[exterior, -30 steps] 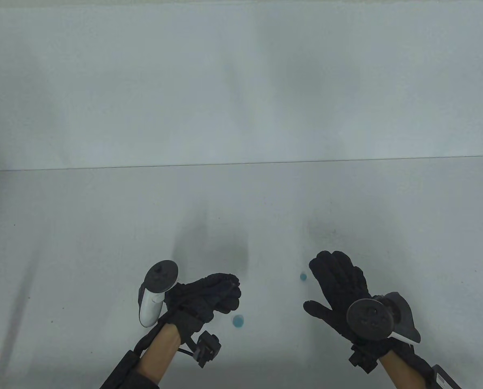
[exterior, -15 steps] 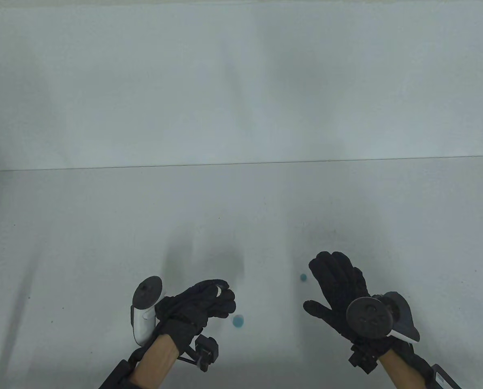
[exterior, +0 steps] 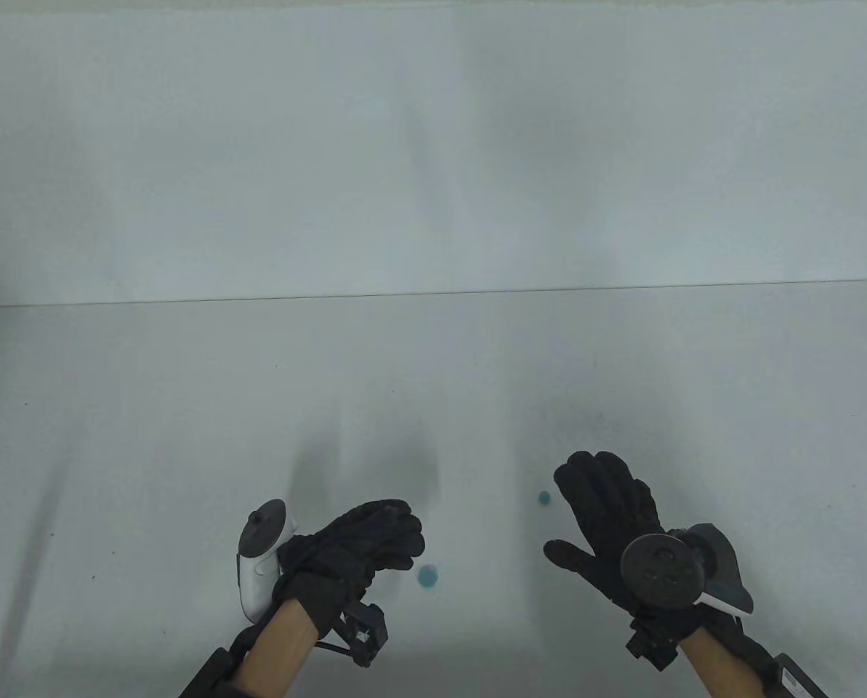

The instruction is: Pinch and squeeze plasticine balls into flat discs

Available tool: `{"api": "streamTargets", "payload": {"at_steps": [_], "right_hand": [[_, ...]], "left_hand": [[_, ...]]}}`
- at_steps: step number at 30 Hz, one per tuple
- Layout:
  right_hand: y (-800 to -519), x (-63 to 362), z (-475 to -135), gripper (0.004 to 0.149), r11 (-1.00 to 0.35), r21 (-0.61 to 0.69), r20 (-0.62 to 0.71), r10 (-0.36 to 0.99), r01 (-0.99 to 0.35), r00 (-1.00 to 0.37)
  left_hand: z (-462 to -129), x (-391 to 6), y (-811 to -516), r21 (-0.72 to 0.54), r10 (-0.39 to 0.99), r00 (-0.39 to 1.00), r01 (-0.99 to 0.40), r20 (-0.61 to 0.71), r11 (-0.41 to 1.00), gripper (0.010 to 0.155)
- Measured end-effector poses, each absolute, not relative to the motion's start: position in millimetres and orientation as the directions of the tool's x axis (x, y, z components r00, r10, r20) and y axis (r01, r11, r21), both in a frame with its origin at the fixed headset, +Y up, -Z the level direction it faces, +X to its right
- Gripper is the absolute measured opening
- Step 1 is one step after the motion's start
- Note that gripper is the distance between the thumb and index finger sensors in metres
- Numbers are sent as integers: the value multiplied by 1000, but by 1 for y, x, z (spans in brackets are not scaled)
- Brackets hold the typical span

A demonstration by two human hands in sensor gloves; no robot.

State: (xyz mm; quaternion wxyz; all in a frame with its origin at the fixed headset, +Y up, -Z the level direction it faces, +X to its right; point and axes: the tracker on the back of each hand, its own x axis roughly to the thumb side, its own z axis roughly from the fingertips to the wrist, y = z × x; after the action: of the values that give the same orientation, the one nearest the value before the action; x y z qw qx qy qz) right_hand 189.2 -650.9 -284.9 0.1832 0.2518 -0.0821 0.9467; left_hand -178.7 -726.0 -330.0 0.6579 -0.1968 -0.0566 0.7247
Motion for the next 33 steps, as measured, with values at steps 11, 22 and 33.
{"api": "streamTargets", "payload": {"at_steps": [11,22,33], "right_hand": [[-651,189,-285,81,-920,-66,508,302,-387,-806],[-651,189,-285,81,-918,-65,504,308,-390,-807],[-652,183,-285,81,-919,-63,509,305,-388,-805]], "left_hand": [[-327,-179,-718,-292,985,36,-956,-167,-15,47],[-330,-180,-734,-311,959,-101,-932,-266,-185,69],[-328,-189,-729,-256,976,10,-966,-219,-48,44]]}}
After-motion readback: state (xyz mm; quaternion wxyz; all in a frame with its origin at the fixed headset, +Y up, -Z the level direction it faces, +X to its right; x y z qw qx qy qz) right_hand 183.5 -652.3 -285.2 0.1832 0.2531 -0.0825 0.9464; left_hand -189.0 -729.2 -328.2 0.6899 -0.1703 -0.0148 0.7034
